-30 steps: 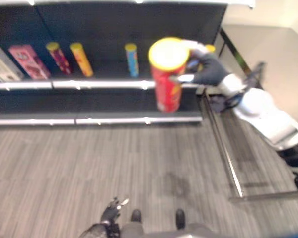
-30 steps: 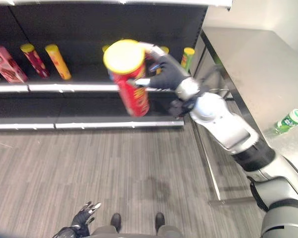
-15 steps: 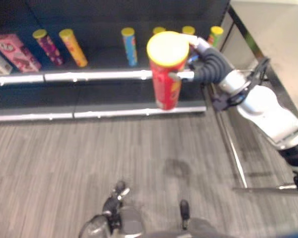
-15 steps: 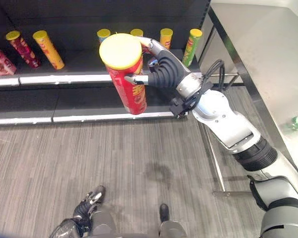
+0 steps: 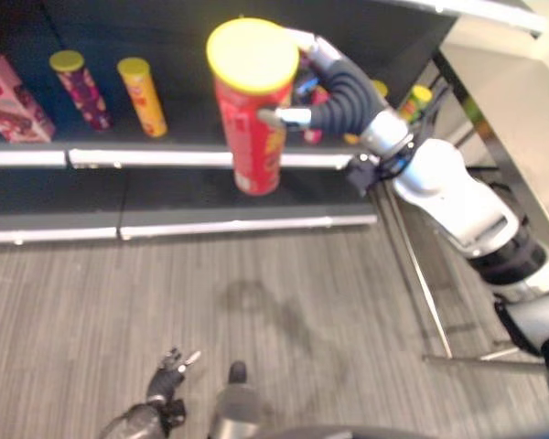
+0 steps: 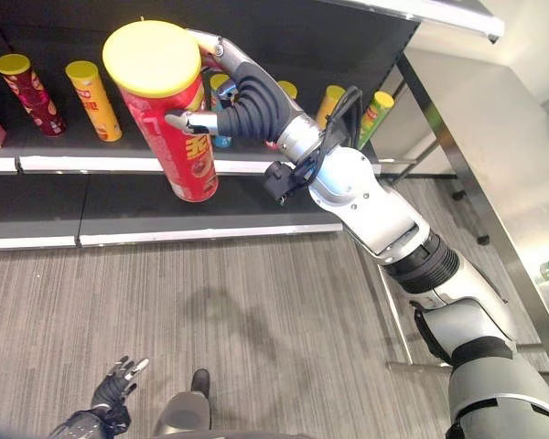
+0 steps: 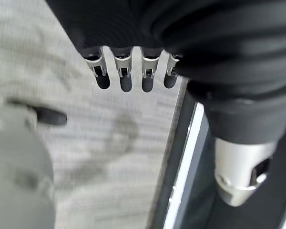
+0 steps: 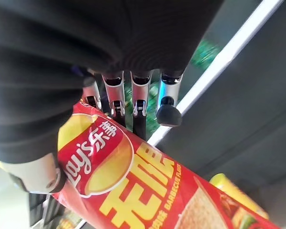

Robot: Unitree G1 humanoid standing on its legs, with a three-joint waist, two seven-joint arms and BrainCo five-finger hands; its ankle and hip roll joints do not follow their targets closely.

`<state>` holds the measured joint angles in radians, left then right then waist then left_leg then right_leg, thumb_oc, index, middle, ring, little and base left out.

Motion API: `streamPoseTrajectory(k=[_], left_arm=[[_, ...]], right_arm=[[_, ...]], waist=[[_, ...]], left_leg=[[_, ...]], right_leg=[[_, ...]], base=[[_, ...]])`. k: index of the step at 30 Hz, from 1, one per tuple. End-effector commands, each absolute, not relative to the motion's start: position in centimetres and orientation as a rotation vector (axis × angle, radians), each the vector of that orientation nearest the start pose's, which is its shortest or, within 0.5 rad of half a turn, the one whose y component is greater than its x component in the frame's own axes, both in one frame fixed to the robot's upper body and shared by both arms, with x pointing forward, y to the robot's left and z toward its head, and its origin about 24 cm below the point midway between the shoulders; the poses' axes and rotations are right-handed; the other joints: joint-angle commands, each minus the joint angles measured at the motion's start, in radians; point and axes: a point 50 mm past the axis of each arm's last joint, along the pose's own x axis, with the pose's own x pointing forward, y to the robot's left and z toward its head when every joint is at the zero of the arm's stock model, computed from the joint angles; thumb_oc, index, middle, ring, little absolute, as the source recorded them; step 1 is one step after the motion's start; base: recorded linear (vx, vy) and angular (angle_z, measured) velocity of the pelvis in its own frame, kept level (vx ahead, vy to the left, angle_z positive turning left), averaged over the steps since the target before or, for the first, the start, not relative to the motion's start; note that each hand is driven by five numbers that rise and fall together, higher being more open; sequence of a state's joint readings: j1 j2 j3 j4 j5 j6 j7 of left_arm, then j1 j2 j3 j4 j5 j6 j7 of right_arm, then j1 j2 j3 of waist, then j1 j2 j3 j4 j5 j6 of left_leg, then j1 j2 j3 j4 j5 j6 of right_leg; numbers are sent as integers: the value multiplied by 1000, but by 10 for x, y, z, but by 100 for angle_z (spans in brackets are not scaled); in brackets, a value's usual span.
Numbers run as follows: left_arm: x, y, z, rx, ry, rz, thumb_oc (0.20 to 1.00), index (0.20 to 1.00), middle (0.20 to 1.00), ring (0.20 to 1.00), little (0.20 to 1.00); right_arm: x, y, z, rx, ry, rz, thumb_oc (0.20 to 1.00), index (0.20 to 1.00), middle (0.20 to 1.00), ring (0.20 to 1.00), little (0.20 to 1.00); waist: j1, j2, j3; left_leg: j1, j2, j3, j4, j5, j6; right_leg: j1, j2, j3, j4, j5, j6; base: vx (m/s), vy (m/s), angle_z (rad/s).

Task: Put the goods on the table back onto the shelves and tidy them up.

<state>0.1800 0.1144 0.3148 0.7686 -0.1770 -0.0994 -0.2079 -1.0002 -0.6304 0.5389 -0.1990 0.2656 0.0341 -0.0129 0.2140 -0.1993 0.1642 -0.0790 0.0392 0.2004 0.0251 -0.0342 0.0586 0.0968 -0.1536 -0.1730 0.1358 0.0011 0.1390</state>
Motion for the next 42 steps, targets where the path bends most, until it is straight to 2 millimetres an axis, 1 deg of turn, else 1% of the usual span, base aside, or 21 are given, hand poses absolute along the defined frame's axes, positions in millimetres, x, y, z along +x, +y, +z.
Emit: streamPoseTrajectory(k=[1,5,6,9,10,11,12,13,14,15,17,18,20,23,27,28,29,30,35,36,42], left_arm=[[119,230,-124,-239,722,235,1000,1000,1000,1000,1000],[118,232,-124,-222,735,242,1000,1000,1000,1000,1000],[122,224,-122,-249,709,221,1000,1000,1000,1000,1000],[119,221,-123,-252,719,209,1000,1000,1000,1000,1000],[121,222,-124,-248,721,207,1000,1000,1000,1000,1000],[116,227,-125,-242,734,221,1000,1000,1000,1000,1000],[113,231,-125,-235,741,232,1000,1000,1000,1000,1000],[113,231,-125,-235,741,232,1000,1000,1000,1000,1000],[109,234,-125,-236,748,247,1000,1000,1000,1000,1000],[101,231,-129,-230,781,240,1000,1000,1000,1000,1000],[96,226,-133,-238,802,231,1000,1000,1000,1000,1000],[96,225,-133,-238,803,230,1000,1000,1000,1000,1000],[90,221,-139,-219,854,198,1000,1000,1000,1000,1000],[95,227,-136,-155,848,158,1000,1000,1000,1000,1000],[95,227,-136,-155,848,158,1000,1000,1000,1000,1000],[101,231,-132,-145,824,155,1000,1000,1000,1000,1000],[101,230,-132,-145,824,155,1000,1000,1000,1000,1000],[111,231,-128,-164,789,167,1000,1000,1000,1000,1000],[111,228,-128,-174,786,168,1000,1000,1000,1000,1000],[108,219,-130,-207,784,181,1000,1000,1000,1000,1000],[104,210,-131,-244,777,183,1000,1000,1000,1000,1000]], right_arm=[[257,-68,329,-601,-1080,594,200,200,200,200,200],[258,-71,327,-608,-1069,590,200,200,200,200,200],[261,-73,328,-629,-1065,578,200,200,200,200,200],[263,-74,329,-629,-1063,574,200,200,200,200,200],[266,-73,329,-615,-1056,569,200,200,200,200,200],[266,-75,324,-602,-1038,575,200,200,200,200,200],[266,-75,325,-612,-1040,576,200,200,200,200,200],[266,-75,325,-612,-1040,576,200,200,200,200,200],[266,-75,324,-617,-1036,578,200,200,200,200,200],[268,-75,320,-611,-1017,594,200,200,200,200,200],[267,-74,318,-598,-1019,602,200,200,200,200,200],[267,-74,318,-598,-1018,602,200,200,200,200,200],[262,-74,316,-531,-1035,585,200,200,200,200,200],[263,-74,317,-523,-1034,565,200,200,200,200,200],[263,-75,317,-523,-1034,564,200,200,200,200,200],[263,-70,318,-552,-1041,573,200,200,200,200,200],[263,-70,318,-552,-1041,574,200,200,200,200,200],[254,-67,315,-522,-1059,599,200,200,200,200,200],[254,-70,314,-531,-1064,581,200,200,200,200,200],[241,-90,297,-507,-1043,553,200,200,200,200,200],[241,-94,295,-526,-1043,529,200,200,200,200,200]], waist=[[-93,43,31],[-132,70,80],[-125,85,105],[-114,86,142],[-104,85,155],[-94,79,136],[-86,75,122],[-86,74,119],[-73,63,111],[-63,44,76],[-56,49,39],[-54,51,37],[-36,83,-25],[-46,107,-24],[-43,105,-21],[-61,138,6],[-60,137,6],[-125,178,78],[-146,181,95],[-203,153,107],[-184,137,112]], left_leg=[[6,-23,-98,-112,48,-69],[74,-27,-106,-112,80,-76],[104,-32,-94,-60,116,-89],[74,-36,-110,85,89,-104],[40,-13,-124,121,82,-102],[26,67,-124,32,63,-81],[9,104,-144,-29,83,-69],[11,105,-143,-38,88,-69],[-33,160,-166,-94,122,-58],[-128,213,-222,-112,117,-61],[-193,253,-224,-112,116,-77],[-196,254,-224,-112,123,-77],[-136,237,-185,-112,187,-122],[-72,185,-150,-106,183,-127],[-68,184,-148,-106,182,-126],[-15,152,-144,-112,160,-114],[-13,152,-142,-112,157,-115],[94,96,-130,-112,94,-100],[118,80,-132,-112,86,-96],[159,27,-165,-112,62,-75],[129,37,-167,-112,59,-67]], right_leg=[[-92,172,116,-223,83,-93],[-39,163,82,-223,108,-98],[-23,159,64,-223,119,-93],[10,142,51,-223,134,-88],[25,130,56,-221,133,-88],[33,115,66,-223,121,-84],[28,113,76,-223,108,-86],[25,114,77,-223,107,-86],[34,104,87,-223,93,-81],[48,78,110,-223,95,-82],[96,47,123,-223,102,-92],[92,48,126,-223,106,-92],[166,-35,120,-221,130,-116],[155,-99,117,-115,138,-132],[155,-101,119,-110,135,-131],[107,-106,131,-5,119,-143],[107,-107,132,-2,115,-143],[-64,-32,130,89,98,-116],[-86,-9,129,57,95,-110],[-140,66,163,-132,127,-98],[-81,80,125,-215,134,-83]], base=[[197,146,37],[101,29,73],[96,-32,107],[10,-28,43],[15,0,24],[62,43,14],[85,43,-3],[108,51,-12],[239,153,-12],[325,242,-9],[351,286,-29],[604,555,-40],[654,677,-38],[341,415,-48],[62,122,-1],[166,322,-4],[453,837,-5],[297,513,-14],[148,150,6],[291,47,10],[48,-78,71]])
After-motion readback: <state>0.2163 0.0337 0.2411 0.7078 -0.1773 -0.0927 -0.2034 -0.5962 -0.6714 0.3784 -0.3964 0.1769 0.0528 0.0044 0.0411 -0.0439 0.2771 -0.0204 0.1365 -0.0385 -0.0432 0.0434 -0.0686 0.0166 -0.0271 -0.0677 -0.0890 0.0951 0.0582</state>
